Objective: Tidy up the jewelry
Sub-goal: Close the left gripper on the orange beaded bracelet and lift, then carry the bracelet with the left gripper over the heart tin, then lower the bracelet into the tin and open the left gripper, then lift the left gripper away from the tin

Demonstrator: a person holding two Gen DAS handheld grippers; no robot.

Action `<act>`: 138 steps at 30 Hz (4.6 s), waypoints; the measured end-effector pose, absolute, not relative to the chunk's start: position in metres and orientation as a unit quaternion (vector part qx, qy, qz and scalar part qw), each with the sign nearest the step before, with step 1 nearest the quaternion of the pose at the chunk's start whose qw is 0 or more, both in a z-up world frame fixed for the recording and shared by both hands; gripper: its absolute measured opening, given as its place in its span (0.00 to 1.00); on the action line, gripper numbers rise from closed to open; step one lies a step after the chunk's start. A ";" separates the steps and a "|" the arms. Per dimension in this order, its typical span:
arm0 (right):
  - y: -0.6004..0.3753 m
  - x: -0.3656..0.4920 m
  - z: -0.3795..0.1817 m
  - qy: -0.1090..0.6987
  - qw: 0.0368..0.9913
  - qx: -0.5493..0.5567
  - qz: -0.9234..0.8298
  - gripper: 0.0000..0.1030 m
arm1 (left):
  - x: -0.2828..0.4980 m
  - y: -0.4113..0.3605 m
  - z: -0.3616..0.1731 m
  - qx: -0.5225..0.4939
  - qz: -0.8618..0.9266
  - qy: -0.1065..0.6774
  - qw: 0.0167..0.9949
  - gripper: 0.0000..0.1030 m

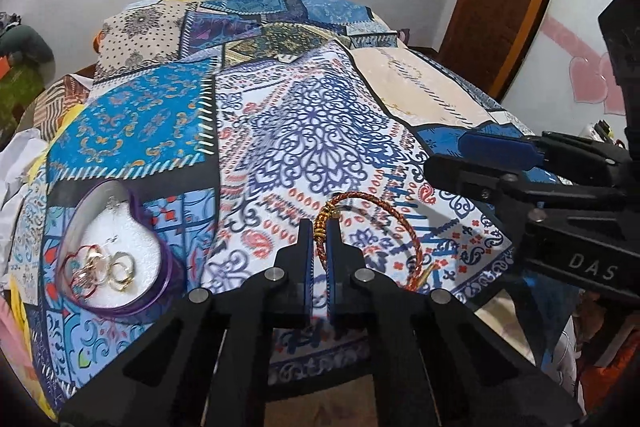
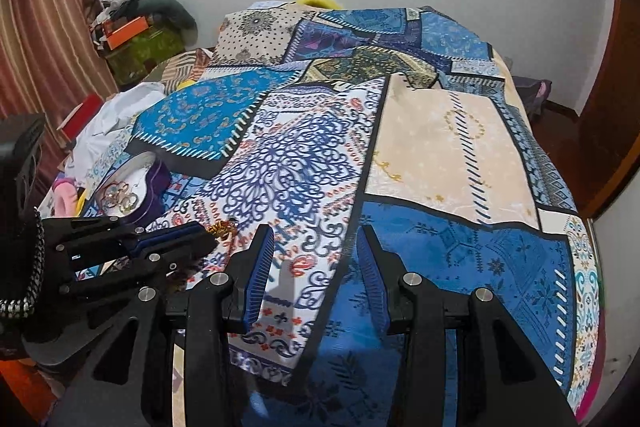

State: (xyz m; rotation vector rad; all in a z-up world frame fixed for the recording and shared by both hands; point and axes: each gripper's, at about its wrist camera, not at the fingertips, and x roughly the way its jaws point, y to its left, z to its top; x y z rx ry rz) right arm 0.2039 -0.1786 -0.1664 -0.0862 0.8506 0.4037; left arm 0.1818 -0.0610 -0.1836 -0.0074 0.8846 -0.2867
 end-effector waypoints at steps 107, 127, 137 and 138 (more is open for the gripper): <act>0.002 0.220 -0.186 0.418 0.836 -0.079 0.348 0.08 | 0.186 0.099 -0.188 -0.070 -0.009 0.390 0.918 0.04; -0.004 0.200 -0.160 0.387 0.853 -0.097 0.336 0.29 | 0.148 0.101 -0.129 -0.071 0.008 0.344 0.936 0.09; -0.044 0.159 -0.082 0.284 0.904 -0.063 0.314 0.29 | 0.088 0.094 -0.049 -0.068 0.016 0.243 0.968 0.16; -0.046 0.155 -0.076 0.274 0.908 -0.060 0.313 0.29 | 0.080 0.092 -0.040 -0.066 0.018 0.229 0.971 0.20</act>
